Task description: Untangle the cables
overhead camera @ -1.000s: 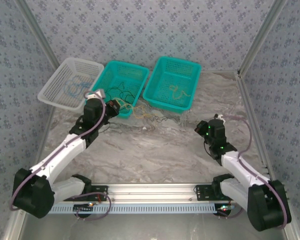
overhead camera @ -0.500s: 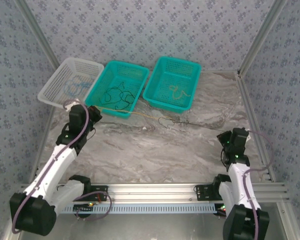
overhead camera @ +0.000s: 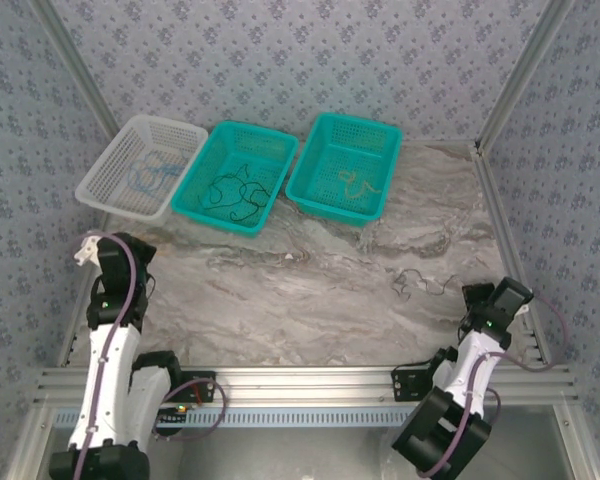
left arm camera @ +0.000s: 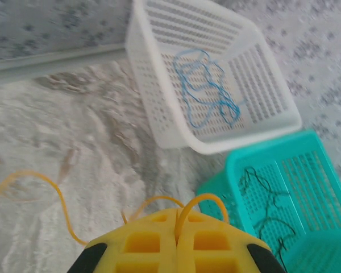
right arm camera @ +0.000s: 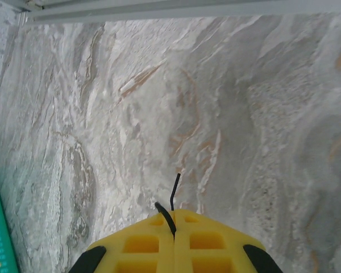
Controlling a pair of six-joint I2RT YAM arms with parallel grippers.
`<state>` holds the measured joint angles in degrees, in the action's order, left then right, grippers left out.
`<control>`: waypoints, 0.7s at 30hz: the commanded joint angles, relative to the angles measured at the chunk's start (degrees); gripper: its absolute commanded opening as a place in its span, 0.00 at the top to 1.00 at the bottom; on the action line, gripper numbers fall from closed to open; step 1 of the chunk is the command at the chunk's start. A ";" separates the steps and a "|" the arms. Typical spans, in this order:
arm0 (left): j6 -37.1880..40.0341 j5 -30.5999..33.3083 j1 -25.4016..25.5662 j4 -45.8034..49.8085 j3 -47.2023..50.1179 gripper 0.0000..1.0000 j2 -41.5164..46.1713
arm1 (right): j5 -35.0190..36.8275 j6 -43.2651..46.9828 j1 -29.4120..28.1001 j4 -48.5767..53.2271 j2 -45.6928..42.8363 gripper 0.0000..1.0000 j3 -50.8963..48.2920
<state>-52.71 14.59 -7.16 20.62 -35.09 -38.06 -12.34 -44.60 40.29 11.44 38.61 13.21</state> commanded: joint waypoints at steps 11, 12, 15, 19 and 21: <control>5.76 -16.17 -0.16 -2.73 -4.07 1.00 -3.26 | -16.12 10.51 -5.61 -6.21 3.68 1.00 4.84; 6.69 -14.99 2.68 -3.31 -4.85 1.00 -3.82 | -15.76 11.97 -8.61 -5.80 3.99 1.00 5.66; 11.61 -10.25 14.16 -5.58 -8.41 1.00 -6.57 | -10.94 15.52 -19.30 -4.12 4.01 1.00 7.69; 17.67 -10.18 26.32 -8.84 -14.70 1.00 -13.62 | -10.25 17.18 -29.09 -7.30 4.79 1.00 9.06; 19.77 -12.81 30.27 -10.93 -17.62 1.00 -17.72 | -11.63 18.15 -32.35 -9.07 5.76 1.00 9.74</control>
<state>-38.89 3.68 19.35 14.70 -48.82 -52.45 -22.94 -30.06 11.16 5.17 43.35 20.86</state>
